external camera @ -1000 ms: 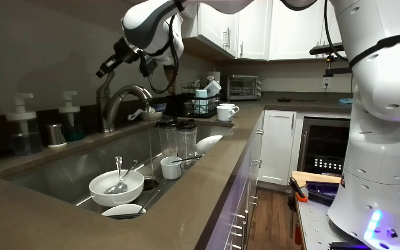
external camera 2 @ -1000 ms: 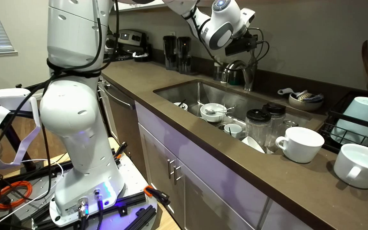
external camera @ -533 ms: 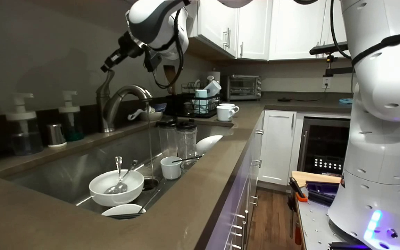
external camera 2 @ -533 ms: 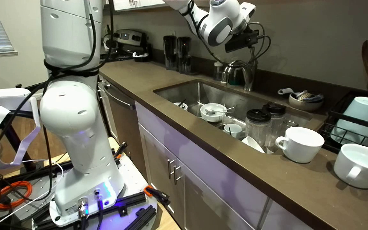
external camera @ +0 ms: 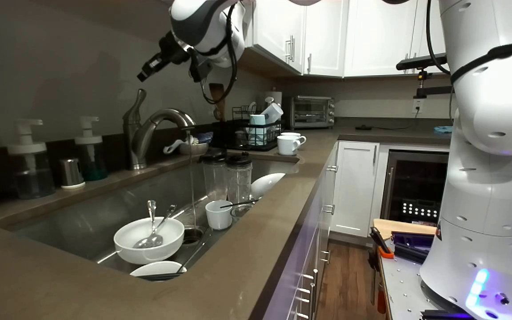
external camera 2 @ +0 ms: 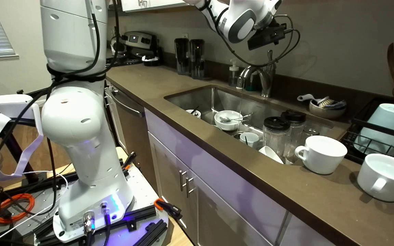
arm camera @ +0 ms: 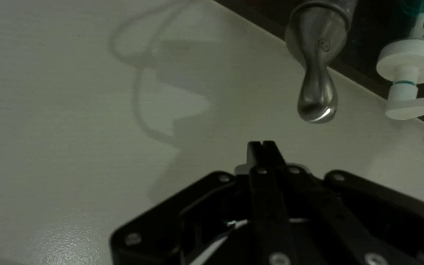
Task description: Push the faucet handle downwards
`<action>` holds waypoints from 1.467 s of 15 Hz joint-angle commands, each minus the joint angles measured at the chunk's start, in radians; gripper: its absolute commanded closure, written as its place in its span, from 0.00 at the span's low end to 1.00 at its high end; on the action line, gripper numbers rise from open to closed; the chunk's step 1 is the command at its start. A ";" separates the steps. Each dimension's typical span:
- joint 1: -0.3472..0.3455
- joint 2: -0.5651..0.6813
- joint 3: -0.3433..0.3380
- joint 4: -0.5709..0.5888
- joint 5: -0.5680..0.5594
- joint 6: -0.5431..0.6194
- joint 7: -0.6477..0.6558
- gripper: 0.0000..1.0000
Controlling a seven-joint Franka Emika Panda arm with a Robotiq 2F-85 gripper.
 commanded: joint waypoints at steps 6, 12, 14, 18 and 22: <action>-0.038 0.095 0.042 0.146 0.016 -0.098 -0.026 0.95; -0.035 0.113 0.039 0.146 0.012 -0.119 -0.006 0.95; -0.039 0.110 0.047 0.136 0.020 -0.116 -0.007 0.95; -0.017 0.086 0.022 0.099 0.009 -0.108 0.023 0.95; -0.016 0.069 0.030 0.053 0.022 -0.097 0.053 0.95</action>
